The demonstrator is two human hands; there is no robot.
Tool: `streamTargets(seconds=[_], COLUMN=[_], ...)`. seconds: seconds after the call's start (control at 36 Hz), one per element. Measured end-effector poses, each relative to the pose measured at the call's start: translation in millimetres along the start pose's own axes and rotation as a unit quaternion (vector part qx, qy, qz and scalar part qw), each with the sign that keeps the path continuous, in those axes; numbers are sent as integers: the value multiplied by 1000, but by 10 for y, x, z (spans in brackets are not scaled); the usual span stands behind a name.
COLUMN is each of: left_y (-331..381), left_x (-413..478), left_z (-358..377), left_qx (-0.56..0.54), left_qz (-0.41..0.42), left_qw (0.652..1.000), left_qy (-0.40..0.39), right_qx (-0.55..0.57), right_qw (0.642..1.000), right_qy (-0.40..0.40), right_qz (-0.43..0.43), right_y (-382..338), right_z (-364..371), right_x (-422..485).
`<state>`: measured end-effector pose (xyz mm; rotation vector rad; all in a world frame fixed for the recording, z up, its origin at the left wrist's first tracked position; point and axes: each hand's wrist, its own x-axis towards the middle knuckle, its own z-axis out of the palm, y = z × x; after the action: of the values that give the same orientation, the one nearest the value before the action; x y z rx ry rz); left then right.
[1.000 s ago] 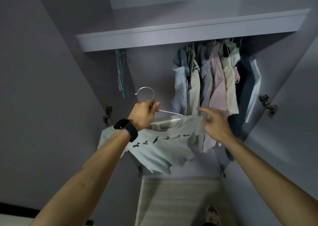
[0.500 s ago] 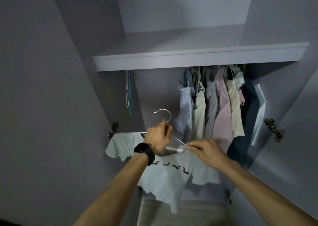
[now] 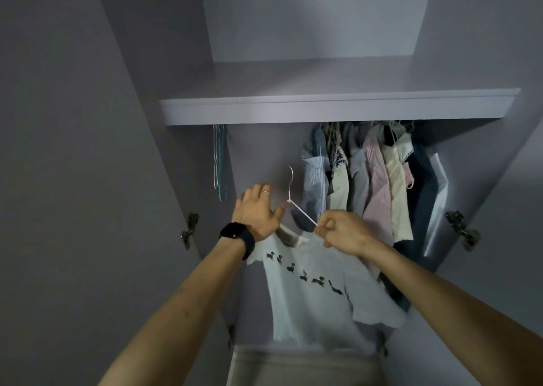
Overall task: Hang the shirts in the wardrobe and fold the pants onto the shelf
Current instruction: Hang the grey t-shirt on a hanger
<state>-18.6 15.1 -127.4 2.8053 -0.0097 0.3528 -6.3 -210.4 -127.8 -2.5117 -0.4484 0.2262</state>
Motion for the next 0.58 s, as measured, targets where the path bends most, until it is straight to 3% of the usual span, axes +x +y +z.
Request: streamTargets(seconds=[0.17,0.36,0.58], left_y=[-303,-571,-819], left_x=[253,733,1183], left_z=[-389,-823,-606], left_qx=[80,171,164], left_qz=[13,47,36], left_qw=[991,962,951], left_qy=[103,208,261], right_qx=[144,231,215], right_qw=[985,961,963], right_qy=[-2,44,81], right_qz=[93,144,140], right_y=[-261,-565,-735], right_z=[-114,-86,33], right_x=[305,716,1334])
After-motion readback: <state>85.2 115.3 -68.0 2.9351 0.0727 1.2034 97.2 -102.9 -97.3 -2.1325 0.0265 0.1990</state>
